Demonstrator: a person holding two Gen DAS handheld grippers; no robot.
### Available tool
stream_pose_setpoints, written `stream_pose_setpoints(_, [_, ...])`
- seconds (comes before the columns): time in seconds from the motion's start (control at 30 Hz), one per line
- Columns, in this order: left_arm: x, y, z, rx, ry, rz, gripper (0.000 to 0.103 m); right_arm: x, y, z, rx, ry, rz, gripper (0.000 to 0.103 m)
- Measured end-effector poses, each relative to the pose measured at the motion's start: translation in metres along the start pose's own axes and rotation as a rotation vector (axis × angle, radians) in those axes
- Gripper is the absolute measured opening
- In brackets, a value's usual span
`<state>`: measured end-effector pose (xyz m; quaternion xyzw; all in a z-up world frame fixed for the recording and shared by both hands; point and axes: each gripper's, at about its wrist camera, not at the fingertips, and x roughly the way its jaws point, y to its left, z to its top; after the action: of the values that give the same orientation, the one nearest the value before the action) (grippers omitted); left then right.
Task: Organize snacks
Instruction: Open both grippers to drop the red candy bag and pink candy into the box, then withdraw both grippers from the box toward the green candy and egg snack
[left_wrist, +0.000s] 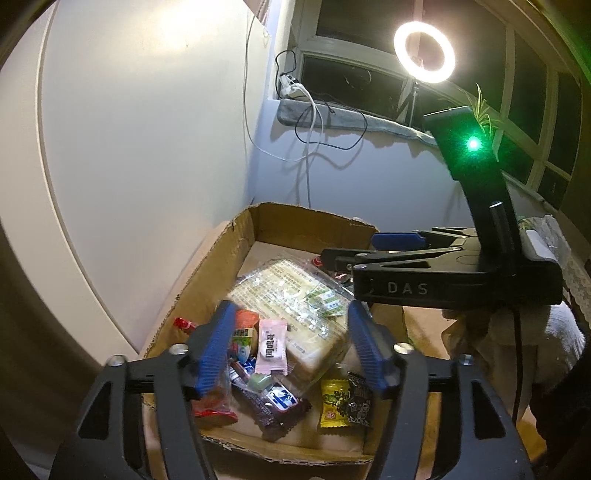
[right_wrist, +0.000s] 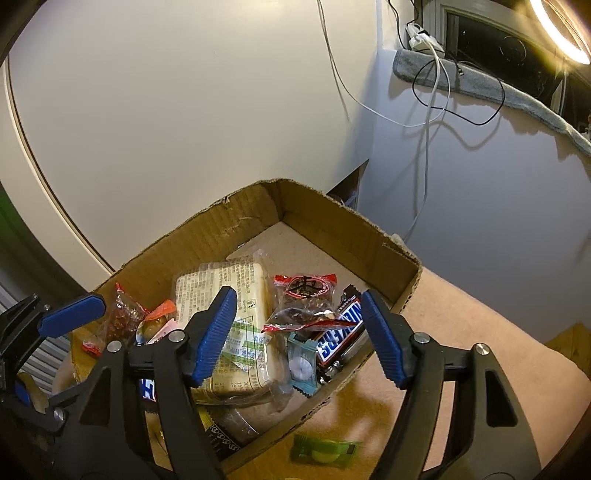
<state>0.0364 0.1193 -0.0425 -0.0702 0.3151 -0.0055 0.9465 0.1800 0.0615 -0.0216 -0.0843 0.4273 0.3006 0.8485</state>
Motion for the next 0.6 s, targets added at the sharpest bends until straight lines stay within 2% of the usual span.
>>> stream_pose_setpoints(0.1, [-0.002,0.0,0.0,0.001,-0.005,-0.001,0.067,-0.005,-0.002,0.001,0.003,-0.012,-0.002,0.083])
stream_pose_setpoints(0.6, [-0.015,-0.008,-0.003,0.016,-0.032,-0.022,0.067,-0.037,-0.018,-0.014,0.036,-0.038,-0.02,0.083])
